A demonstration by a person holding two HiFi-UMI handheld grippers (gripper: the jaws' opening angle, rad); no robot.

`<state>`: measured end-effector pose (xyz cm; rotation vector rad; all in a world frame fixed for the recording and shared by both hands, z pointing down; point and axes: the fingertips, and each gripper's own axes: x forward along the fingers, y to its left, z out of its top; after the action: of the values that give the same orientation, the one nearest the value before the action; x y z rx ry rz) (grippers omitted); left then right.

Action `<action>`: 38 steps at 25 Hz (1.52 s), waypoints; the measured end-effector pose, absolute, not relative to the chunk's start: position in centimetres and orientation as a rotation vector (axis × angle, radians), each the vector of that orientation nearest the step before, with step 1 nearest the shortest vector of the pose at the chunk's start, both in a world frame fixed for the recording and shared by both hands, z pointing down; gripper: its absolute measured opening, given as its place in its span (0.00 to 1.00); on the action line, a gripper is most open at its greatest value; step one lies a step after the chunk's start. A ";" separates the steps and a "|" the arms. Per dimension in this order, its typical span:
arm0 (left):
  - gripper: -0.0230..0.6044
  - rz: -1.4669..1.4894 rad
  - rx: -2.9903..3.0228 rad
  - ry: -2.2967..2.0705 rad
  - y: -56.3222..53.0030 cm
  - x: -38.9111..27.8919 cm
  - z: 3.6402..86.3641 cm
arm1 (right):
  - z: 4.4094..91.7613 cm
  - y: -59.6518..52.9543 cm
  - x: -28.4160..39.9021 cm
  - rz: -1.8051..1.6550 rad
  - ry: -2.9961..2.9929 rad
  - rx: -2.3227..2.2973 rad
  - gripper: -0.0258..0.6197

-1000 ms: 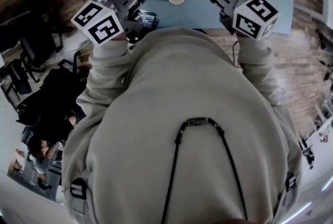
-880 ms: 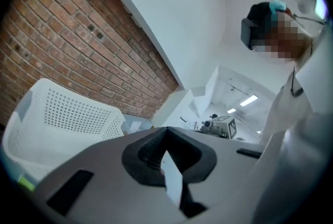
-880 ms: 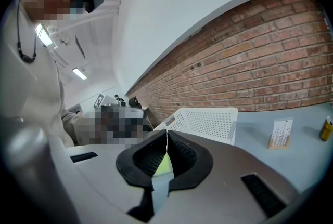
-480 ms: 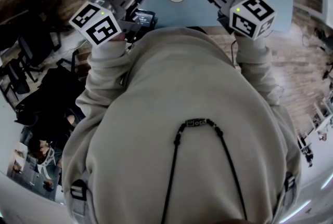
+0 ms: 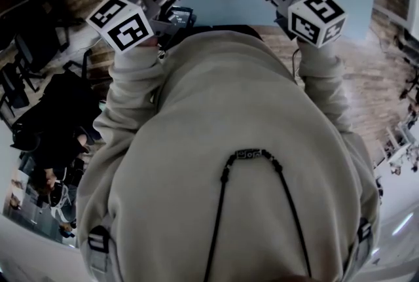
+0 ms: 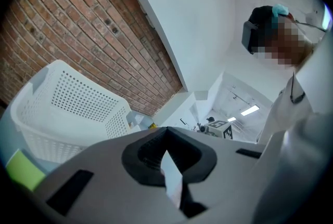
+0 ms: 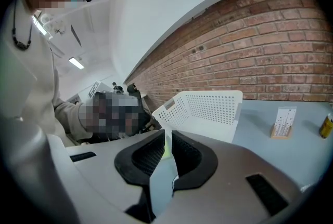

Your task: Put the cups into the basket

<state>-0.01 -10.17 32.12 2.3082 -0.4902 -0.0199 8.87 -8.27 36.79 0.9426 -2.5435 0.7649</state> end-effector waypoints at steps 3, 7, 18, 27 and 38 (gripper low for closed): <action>0.03 -0.005 2.295 -0.490 -9.7 -0.4 32.8 | 37.9 -7.9 8.1 0.796 -2.525 0.915 0.13; 0.03 -0.003 2.268 -0.490 -9.7 -0.5 33.7 | 39.4 -7.7 7.7 0.822 -2.495 0.885 0.18; 0.03 0.011 2.208 -0.489 -8.9 -2.1 35.9 | 43.7 -7.3 7.3 0.928 -2.424 0.861 0.37; 0.03 0.024 2.163 -0.506 -8.8 -2.6 37.4 | 47.5 -6.8 7.8 0.947 -2.326 0.854 0.49; 0.03 0.084 2.168 -0.489 -8.2 -1.7 38.4 | 52.8 -6.0 8.1 0.934 -2.187 0.815 0.61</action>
<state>-1.70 -8.21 38.42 2.1676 -0.4887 0.0841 8.14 -5.99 52.75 0.8146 -2.1873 0.9336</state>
